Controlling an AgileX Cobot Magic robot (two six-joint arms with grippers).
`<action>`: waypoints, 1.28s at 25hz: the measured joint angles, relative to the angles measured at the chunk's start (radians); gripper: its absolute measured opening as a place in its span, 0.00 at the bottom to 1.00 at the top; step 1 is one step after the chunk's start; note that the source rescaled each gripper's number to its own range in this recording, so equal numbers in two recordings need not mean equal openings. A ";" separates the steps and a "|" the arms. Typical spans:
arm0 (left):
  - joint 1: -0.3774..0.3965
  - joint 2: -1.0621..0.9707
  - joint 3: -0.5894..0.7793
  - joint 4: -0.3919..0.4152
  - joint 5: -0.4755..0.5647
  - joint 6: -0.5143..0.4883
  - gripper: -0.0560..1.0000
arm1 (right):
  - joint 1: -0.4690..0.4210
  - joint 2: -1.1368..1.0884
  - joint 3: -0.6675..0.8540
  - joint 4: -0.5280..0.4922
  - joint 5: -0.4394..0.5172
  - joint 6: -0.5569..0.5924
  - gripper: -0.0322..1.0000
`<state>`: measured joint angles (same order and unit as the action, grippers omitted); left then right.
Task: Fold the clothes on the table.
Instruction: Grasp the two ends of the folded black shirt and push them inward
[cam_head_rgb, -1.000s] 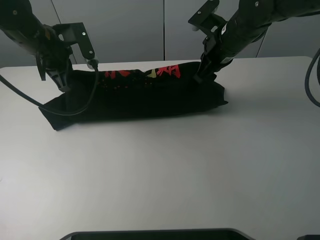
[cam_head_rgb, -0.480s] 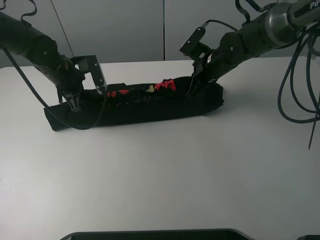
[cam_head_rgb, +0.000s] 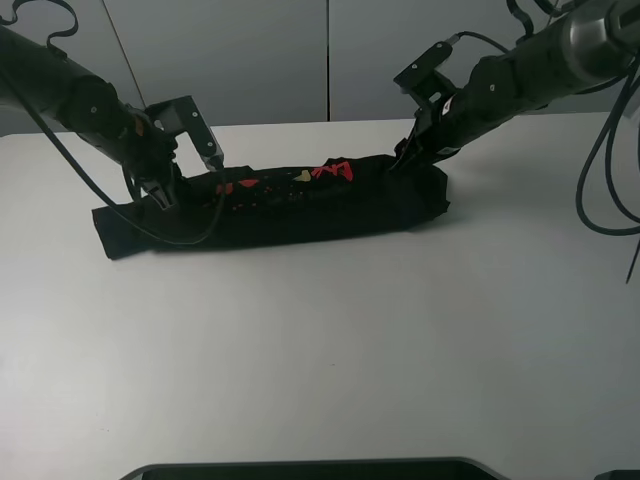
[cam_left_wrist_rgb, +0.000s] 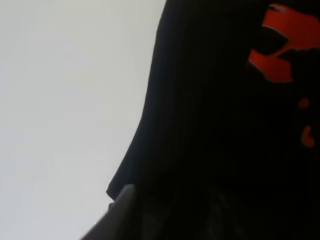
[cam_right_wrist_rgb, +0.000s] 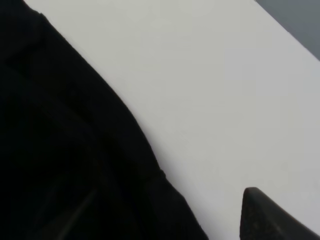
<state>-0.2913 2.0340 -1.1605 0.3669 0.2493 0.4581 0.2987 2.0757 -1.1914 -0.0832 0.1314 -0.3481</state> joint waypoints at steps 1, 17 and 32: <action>0.000 -0.008 0.000 0.000 0.003 -0.013 0.55 | 0.000 -0.016 0.000 0.016 0.016 0.024 0.66; 0.000 -0.259 0.000 -0.051 0.224 -0.185 0.67 | 0.000 -0.153 0.000 0.297 0.341 0.170 0.93; 0.000 -0.334 0.001 -0.059 0.279 -0.194 0.68 | 0.000 0.028 0.000 0.303 0.333 0.201 0.93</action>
<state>-0.2913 1.6997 -1.1598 0.3077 0.5279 0.2645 0.2987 2.1041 -1.1914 0.2201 0.4640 -0.1473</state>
